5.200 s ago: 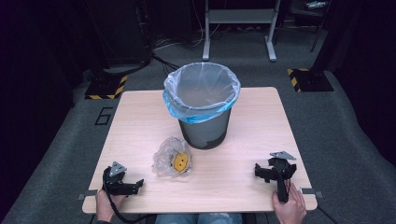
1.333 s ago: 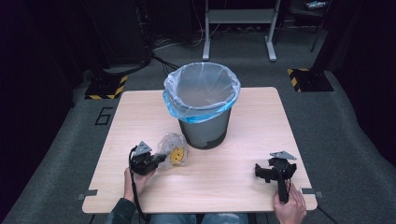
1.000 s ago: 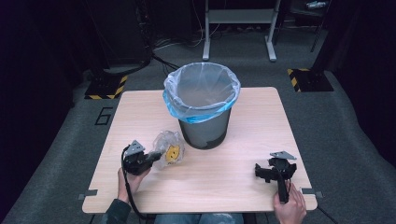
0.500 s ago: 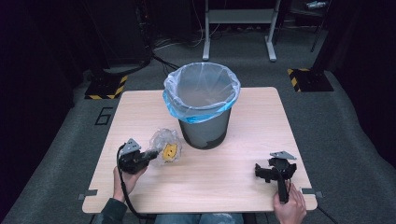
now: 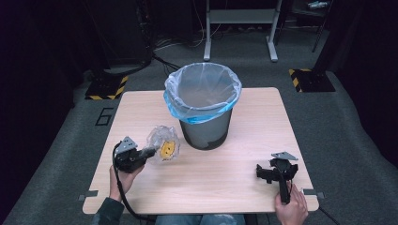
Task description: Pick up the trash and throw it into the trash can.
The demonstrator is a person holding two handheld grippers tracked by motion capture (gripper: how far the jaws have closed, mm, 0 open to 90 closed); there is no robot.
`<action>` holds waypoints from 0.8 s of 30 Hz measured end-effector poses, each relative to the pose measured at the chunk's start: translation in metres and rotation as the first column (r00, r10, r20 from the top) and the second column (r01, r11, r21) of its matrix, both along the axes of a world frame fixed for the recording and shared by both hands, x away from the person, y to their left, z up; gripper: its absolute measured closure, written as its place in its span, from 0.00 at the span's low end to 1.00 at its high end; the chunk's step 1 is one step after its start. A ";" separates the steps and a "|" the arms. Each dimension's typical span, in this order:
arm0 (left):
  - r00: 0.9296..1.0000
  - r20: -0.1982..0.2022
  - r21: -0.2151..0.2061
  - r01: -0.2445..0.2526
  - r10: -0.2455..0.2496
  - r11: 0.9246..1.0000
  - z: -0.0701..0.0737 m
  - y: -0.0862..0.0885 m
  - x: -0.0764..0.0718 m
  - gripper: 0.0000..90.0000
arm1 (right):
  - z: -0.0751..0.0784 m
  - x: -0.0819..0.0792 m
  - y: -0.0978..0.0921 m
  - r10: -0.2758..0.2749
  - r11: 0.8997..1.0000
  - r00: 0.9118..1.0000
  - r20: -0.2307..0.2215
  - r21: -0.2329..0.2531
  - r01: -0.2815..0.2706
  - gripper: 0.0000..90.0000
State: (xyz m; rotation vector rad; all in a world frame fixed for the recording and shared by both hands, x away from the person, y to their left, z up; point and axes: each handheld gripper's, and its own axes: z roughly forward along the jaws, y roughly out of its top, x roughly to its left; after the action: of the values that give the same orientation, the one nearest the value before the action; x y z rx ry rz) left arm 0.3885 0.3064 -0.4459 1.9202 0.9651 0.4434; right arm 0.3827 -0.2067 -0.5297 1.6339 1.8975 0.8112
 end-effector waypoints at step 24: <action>0.999 0.033 0.008 -0.004 0.004 1.000 0.020 0.006 0.002 0.95 | 0.000 0.000 0.000 0.002 1.000 1.000 0.000 0.000 -0.002 0.00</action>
State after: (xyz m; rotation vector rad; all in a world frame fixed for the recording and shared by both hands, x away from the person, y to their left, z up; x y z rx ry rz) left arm 0.3902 0.3119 -0.4254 1.9123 0.9476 0.4801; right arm 0.3828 -0.2068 -0.5297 1.6322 1.8993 0.8120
